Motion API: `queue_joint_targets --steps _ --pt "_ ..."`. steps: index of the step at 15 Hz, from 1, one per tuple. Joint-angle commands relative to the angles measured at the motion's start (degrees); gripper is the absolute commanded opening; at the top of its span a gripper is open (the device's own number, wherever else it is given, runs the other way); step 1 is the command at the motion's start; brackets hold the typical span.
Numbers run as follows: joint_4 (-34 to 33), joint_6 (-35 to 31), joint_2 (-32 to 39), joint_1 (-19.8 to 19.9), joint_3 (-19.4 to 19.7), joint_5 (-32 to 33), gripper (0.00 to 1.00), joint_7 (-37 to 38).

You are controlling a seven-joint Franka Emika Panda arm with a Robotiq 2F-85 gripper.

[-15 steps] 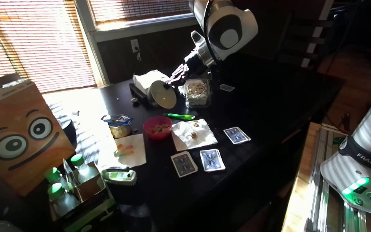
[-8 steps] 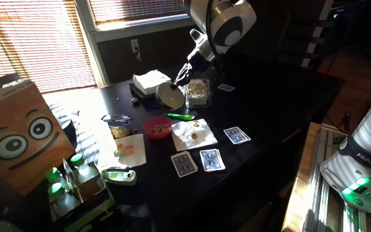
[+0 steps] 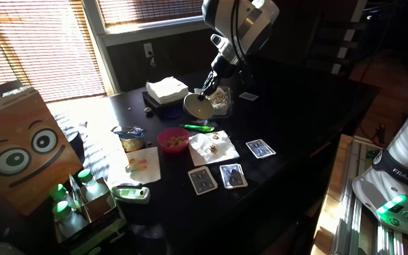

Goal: Shift the pink bowl, then pour the black bowl's contents into it

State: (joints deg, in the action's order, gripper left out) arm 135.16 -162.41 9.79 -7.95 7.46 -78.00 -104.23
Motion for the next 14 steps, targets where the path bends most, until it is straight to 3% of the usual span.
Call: queue_joint_targets --steps 1,6,7,13,14 --pt "2.40 2.79 -1.16 0.20 2.28 11.18 0.02 8.14" --pt "4.28 4.87 -1.34 -0.24 5.72 23.18 0.02 15.66" --pt "3.20 3.64 0.01 0.01 4.61 18.91 0.08 12.20" --pt "3.68 3.81 0.01 -0.07 5.31 20.86 0.08 13.57" --pt "3.69 3.81 0.01 -0.07 5.31 20.86 0.02 13.59"
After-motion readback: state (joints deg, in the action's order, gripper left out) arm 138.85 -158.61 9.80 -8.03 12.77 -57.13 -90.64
